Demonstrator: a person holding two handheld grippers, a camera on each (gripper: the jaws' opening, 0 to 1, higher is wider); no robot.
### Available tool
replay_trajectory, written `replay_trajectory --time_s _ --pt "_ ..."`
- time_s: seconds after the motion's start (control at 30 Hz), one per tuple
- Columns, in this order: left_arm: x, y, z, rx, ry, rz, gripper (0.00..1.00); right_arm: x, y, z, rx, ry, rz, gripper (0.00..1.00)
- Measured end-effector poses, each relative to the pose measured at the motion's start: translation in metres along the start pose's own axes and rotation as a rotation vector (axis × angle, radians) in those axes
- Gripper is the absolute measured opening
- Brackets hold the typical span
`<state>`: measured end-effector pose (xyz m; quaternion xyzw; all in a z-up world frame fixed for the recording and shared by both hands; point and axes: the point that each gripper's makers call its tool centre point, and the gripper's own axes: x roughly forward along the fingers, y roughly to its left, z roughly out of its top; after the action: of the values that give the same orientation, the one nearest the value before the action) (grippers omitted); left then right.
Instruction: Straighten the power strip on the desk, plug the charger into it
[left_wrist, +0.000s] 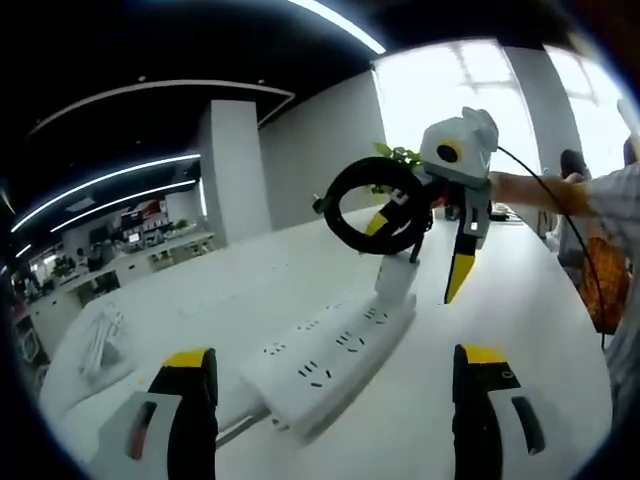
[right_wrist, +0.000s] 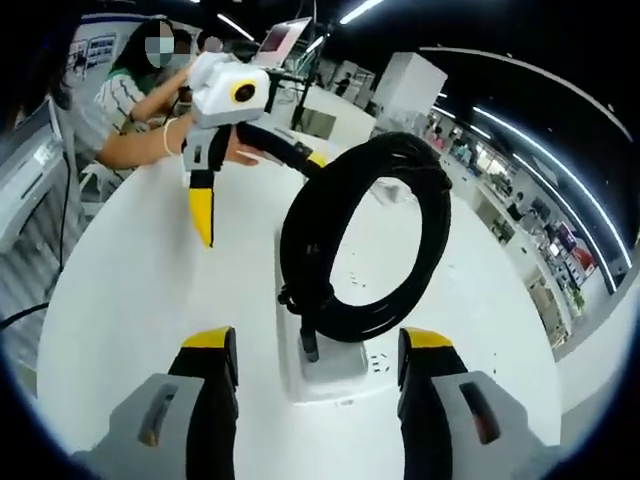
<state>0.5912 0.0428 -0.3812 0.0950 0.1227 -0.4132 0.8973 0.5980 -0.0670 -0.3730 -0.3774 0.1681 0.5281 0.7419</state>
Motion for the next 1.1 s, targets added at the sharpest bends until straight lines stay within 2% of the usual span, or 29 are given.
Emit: replay_trajectory --time_s 0.13,0.33,0.43,0.9,1.1 --pt "0.001 -0.001 0.0 -0.002 0.0 -0.003 0.99 0.0 -0.002 0.001 0.018 0.027 -0.001 0.54" --pt "0.003 -0.002 -0.003 -0.012 0.009 -0.007 0.99 0.001 -0.003 -0.004 -0.011 0.115 -0.004 0.45" --pt "0.003 -0.003 -0.004 -0.012 0.012 -0.01 0.99 0.001 -0.003 -0.005 -0.019 0.139 0.002 0.44" --pt "0.002 -0.002 -0.001 -0.009 0.0 -0.012 0.99 0.003 -0.008 -0.012 -0.066 0.203 -0.017 0.27" --pt "0.003 -0.003 -0.003 -0.005 0.006 -0.013 0.99 0.004 -0.005 -0.012 -0.08 0.213 -0.01 0.26"
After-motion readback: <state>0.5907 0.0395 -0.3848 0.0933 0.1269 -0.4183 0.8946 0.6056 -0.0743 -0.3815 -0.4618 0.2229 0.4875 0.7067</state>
